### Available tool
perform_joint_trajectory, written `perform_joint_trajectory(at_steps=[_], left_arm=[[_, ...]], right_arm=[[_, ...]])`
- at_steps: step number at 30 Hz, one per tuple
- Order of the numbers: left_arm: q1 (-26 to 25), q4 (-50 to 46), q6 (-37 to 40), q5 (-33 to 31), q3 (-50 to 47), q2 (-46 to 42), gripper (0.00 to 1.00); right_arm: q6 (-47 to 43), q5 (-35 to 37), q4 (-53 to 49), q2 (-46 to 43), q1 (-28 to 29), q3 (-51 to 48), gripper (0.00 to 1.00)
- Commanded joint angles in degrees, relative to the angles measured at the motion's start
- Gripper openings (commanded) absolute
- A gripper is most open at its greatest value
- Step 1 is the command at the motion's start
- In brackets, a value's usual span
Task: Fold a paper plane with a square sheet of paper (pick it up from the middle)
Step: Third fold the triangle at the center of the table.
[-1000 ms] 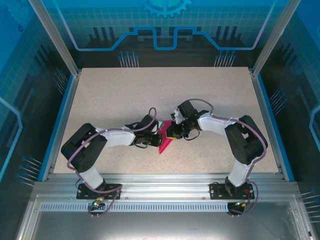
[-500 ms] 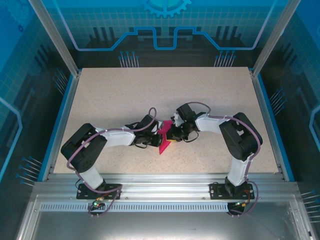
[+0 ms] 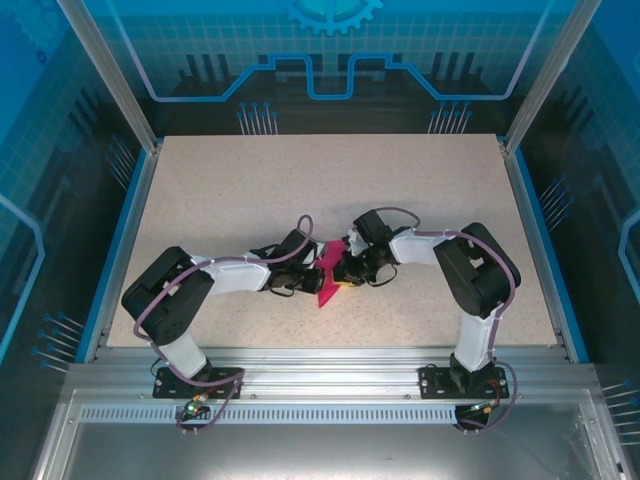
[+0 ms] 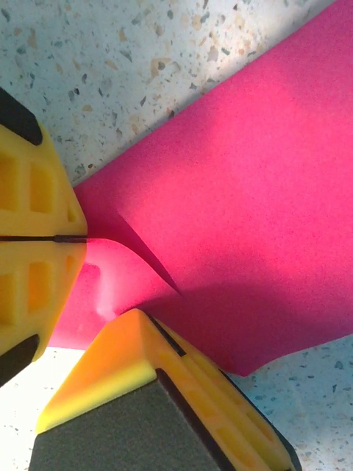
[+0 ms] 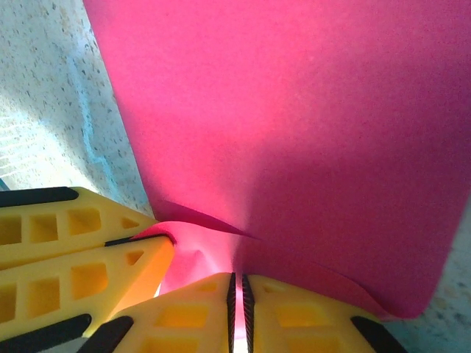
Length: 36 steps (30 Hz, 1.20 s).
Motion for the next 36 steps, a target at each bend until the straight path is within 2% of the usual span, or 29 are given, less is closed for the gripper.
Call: perform_joint_trajectory(at_steps=[1, 7, 13, 22, 25, 36], left_arm=[[0.42, -3.39, 0.92, -1.32, 0.56, 0.28, 0.08], [0.39, -3.57, 1.2, -1.06, 0.59, 0.07, 0.08], [0.49, -3.6, 1.27, -0.88, 0.94, 0.11, 0.08], [0.41, -4.1, 1.63, -0.83, 1.2, 0.19, 0.08], [0.42, -4.44, 1.79, -0.83, 1.18, 0.19, 0.08], [0.44, -4.33, 1.65, -0.7, 1.23, 0.08, 0.08]], right_arm=[[0.43, 0.65, 0.97, 0.14, -0.76, -2.53, 0.15], [1.23, -2.3, 3.83, -4.42, -3.36, -2.81, 0.16], [1.53, -3.92, 5.28, -3.43, -4.62, -1.83, 0.17], [0.01, 2.35, 2.96, 1.21, -5.07, -1.83, 0.16], [-0.48, 2.15, 3.17, 2.78, -5.88, -2.02, 0.15], [-0.48, -2.26, 2.87, -3.41, -7.37, -0.93, 0.17]])
